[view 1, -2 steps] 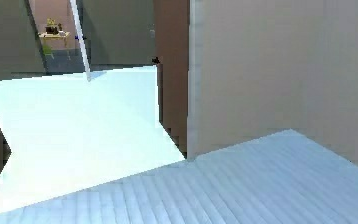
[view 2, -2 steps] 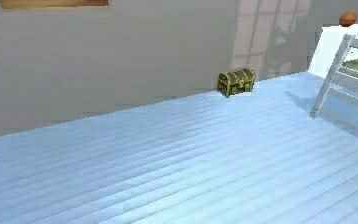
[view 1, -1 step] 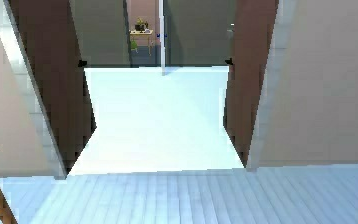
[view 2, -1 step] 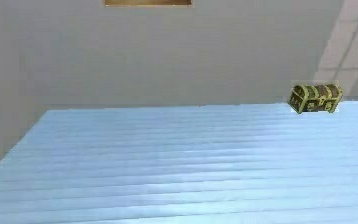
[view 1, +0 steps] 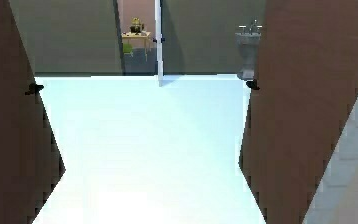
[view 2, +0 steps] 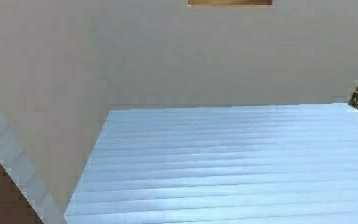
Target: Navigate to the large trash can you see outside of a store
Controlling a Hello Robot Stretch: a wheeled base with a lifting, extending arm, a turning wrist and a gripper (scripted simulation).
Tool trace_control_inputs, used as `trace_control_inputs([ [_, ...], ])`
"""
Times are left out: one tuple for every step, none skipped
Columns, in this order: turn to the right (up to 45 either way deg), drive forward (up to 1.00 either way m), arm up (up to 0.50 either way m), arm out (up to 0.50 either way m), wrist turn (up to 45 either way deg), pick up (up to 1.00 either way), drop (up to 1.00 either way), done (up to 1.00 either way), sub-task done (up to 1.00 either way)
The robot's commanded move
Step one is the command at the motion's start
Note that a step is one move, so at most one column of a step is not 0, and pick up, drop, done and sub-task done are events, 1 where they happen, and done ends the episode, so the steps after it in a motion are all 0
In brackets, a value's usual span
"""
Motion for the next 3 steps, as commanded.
trace_control_inputs([
  [-12.0,0.00,0.00,0.00,0.0,0.00,0.00,0.00,0.00],
  [0.0,1.00,0.00,0.00,0.0,0.00,0.00,0.00,0.00],
  [-3.0,0.00,0.00,0.00,0.0,0.00,0.00,0.00,0.00],
])
